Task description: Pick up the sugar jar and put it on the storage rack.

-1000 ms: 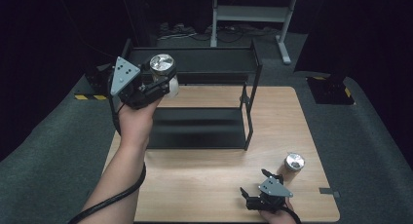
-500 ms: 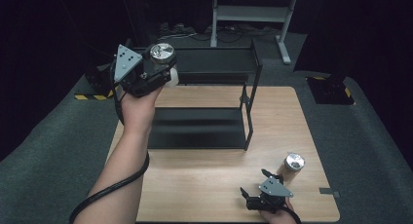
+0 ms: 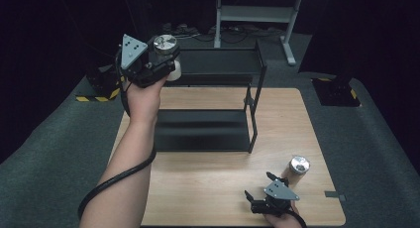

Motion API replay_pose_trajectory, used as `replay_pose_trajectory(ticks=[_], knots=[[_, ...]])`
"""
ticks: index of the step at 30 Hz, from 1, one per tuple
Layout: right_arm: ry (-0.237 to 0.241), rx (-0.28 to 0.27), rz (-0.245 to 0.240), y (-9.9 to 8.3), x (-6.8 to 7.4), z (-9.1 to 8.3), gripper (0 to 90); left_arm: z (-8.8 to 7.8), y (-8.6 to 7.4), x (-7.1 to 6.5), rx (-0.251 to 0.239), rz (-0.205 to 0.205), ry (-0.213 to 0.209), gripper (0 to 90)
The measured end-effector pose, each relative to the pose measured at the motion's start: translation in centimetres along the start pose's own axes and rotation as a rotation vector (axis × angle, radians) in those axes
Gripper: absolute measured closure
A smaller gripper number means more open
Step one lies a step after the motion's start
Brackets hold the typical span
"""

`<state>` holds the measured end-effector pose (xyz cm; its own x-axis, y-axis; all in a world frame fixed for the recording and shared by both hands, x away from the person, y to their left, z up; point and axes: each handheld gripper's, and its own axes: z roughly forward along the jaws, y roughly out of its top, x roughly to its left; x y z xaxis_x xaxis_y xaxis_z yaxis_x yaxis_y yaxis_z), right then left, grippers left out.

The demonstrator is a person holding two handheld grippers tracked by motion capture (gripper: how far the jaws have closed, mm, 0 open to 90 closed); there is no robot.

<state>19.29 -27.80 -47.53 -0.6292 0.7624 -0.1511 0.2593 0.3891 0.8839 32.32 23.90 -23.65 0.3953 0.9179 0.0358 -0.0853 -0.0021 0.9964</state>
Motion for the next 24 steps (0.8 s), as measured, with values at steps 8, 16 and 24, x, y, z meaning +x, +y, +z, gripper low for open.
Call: replay_pose_trajectory(ticks=[8, 16, 24], knots=[[0.002, -0.002, 0.000, 0.0, 0.0, 0.0, 0.0, 1.2, -0.1, 0.5, 0.004, -0.010, 0.019, 34.4], [0.000, -0.003, -0.005, -0.1, 0.1, -0.1, 0.0, 2.4, -0.4, 0.7, 0.011, -0.025, 0.030, 34.4], [0.000, -0.008, 0.000, -0.2, 0.0, -0.1, 0.0, 3.0, -0.6, 0.9, 0.017, -0.023, 0.032, 34.3]])
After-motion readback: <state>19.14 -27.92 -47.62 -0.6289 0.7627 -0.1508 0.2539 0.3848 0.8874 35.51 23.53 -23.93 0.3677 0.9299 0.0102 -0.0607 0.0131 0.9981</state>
